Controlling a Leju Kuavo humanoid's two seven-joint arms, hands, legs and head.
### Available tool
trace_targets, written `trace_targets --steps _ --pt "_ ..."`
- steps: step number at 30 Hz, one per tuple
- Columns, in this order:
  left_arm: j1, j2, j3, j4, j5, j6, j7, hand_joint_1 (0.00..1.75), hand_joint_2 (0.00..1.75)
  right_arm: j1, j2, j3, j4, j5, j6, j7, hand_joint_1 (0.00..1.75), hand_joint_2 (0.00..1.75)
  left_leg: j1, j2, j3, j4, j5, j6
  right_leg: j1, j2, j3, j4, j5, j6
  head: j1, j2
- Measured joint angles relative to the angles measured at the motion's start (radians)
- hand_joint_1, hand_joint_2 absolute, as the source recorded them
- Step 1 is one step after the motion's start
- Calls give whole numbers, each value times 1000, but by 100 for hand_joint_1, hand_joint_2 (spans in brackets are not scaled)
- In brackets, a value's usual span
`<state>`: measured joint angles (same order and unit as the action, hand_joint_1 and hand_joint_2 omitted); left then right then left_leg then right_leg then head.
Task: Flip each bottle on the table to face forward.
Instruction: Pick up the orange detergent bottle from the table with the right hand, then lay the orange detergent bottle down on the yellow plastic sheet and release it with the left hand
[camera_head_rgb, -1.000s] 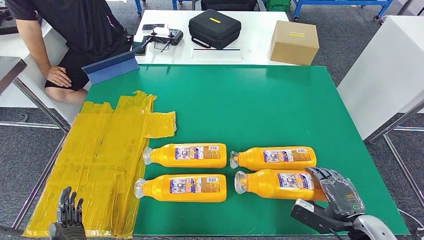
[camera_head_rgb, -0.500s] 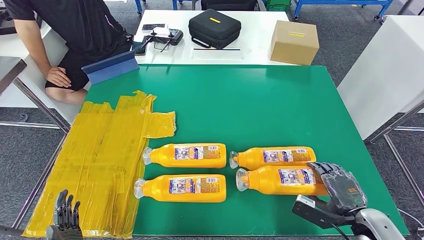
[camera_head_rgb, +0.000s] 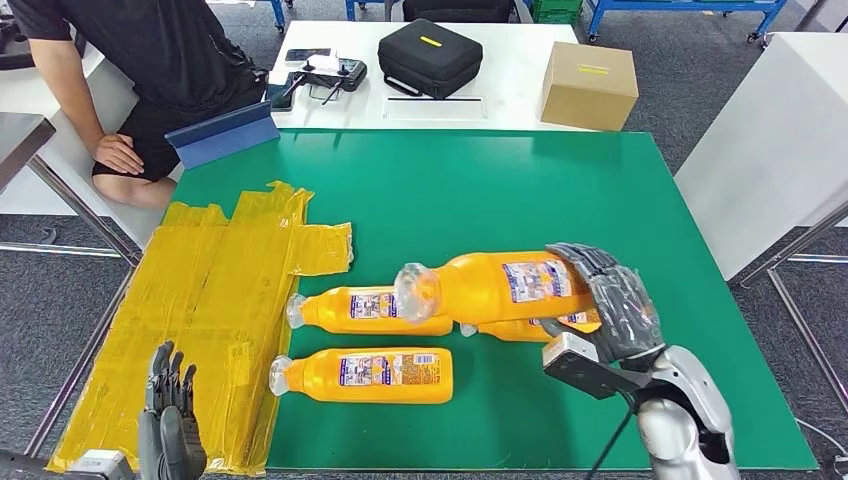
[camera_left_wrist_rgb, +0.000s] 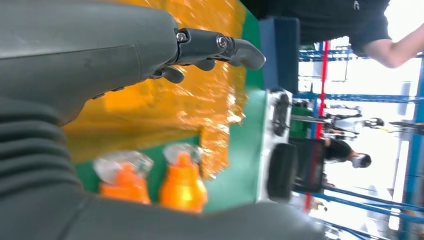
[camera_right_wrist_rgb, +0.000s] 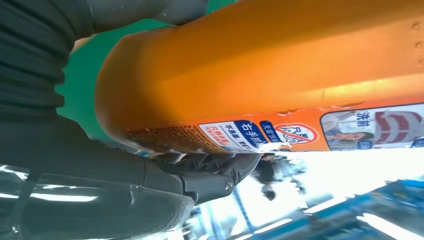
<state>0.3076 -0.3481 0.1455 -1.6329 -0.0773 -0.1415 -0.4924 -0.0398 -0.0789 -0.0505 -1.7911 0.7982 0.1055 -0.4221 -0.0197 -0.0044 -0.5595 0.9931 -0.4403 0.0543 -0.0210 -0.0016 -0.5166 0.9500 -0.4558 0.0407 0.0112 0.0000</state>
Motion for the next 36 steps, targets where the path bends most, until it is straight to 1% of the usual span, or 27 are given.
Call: trace_targets --steps 4,9,15,21,28,32,36 --pt "-49 12 -65 40 66 22 -3 0 175 -74 27 129 31 -40 -8 31 149 175 0 0 -1 0 1 0 0 0 0 0 0 0 0 0" --pt "-97 35 -165 83 204 11 15 0 175 -170 59 287 106 -78 -41 109 145 175 0 0 -1 0 1 0 0 0 -1 0 0 0 0 0" --pt "-134 61 -236 110 274 3 35 0 175 -244 86 411 204 -116 -72 172 147 175 0 0 -2 0 1 0 0 0 -2 0 0 0 0 0" --pt "-157 80 -269 130 306 -11 39 0 175 -291 112 473 304 -161 -101 201 148 175 0 0 -4 0 1 0 0 0 -3 1 0 0 0 0" --pt "-171 94 -294 146 318 -14 41 0 175 -317 134 504 391 -192 -114 215 152 175 0 0 -4 0 1 0 0 0 -4 1 0 0 0 0" --pt "-172 100 -310 147 326 -15 41 0 175 -303 143 513 422 -209 -135 215 156 175 0 -1 -4 0 1 0 0 0 -4 1 0 0 0 0" --pt "-172 107 -322 147 341 -19 41 0 175 -270 150 519 441 -212 -145 212 154 175 0 -1 -5 0 1 0 0 0 -5 0 0 0 0 0"
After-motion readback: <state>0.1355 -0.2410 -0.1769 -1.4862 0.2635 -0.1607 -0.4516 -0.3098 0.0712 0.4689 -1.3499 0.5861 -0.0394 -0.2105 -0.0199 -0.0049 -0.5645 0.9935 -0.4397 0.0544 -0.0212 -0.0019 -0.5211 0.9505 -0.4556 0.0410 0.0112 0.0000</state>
